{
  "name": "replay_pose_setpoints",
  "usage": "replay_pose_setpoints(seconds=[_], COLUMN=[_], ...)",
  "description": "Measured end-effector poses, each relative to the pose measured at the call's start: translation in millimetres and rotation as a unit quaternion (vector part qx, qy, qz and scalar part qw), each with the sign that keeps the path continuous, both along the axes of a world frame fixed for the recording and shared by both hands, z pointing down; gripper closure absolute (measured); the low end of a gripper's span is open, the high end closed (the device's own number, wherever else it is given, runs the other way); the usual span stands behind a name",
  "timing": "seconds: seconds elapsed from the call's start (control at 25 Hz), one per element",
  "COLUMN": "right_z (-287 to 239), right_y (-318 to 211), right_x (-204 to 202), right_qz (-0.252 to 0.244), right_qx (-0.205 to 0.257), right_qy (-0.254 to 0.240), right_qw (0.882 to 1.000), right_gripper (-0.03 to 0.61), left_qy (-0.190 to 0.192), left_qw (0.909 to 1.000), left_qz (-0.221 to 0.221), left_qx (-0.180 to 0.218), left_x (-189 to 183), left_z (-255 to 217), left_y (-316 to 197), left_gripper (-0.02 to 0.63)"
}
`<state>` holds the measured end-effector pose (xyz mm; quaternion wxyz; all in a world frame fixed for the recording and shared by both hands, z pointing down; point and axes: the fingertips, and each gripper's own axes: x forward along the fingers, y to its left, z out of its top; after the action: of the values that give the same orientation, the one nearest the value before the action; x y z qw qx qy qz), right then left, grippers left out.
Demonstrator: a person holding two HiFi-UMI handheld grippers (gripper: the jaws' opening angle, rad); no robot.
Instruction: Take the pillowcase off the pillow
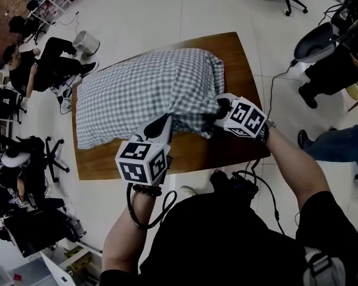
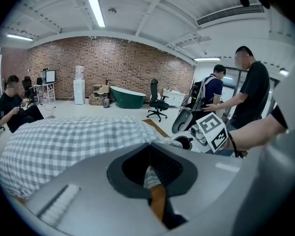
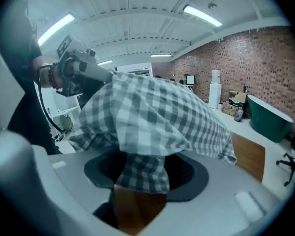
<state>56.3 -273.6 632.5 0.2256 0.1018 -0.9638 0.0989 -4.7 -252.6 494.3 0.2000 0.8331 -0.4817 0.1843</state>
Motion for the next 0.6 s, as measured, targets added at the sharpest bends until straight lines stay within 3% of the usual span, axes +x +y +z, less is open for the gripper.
replay_pose_setpoints(seconds=[0.2,0.28,0.36,0.44,0.6], right_z=[-33,-39,-27,-19,-24], right_y=[13,9,1,-3,-10], right_x=[3,5,1,-1,15], right_qz=[-0.022,-0.023,-0.019,-0.013,0.023], right_qx=[-0.080,-0.092,-0.060,-0.023,0.029], right_qy=[-0.062,-0.065,-0.021,0.018,0.046], right_qw=[0.995,0.993,0.998,0.999,0.998], right_gripper=[0.337,0.343,0.462,0.521,0.558], left_qy=[0.002,0.005,0.006,0.007,0.014], left_qw=[1.0000,1.0000,1.0000,1.0000,0.9993], left_qz=[-0.002,-0.002,-0.002,-0.004,-0.035], left_qx=[-0.001,-0.002,-0.003,-0.001,0.003], left_x=[-4,-3,-2,-3,-26], left_z=[-5,-3,0,2,0], left_y=[7,6,4,3,3], left_gripper=[0.607,0.607,0.607,0.607,0.607])
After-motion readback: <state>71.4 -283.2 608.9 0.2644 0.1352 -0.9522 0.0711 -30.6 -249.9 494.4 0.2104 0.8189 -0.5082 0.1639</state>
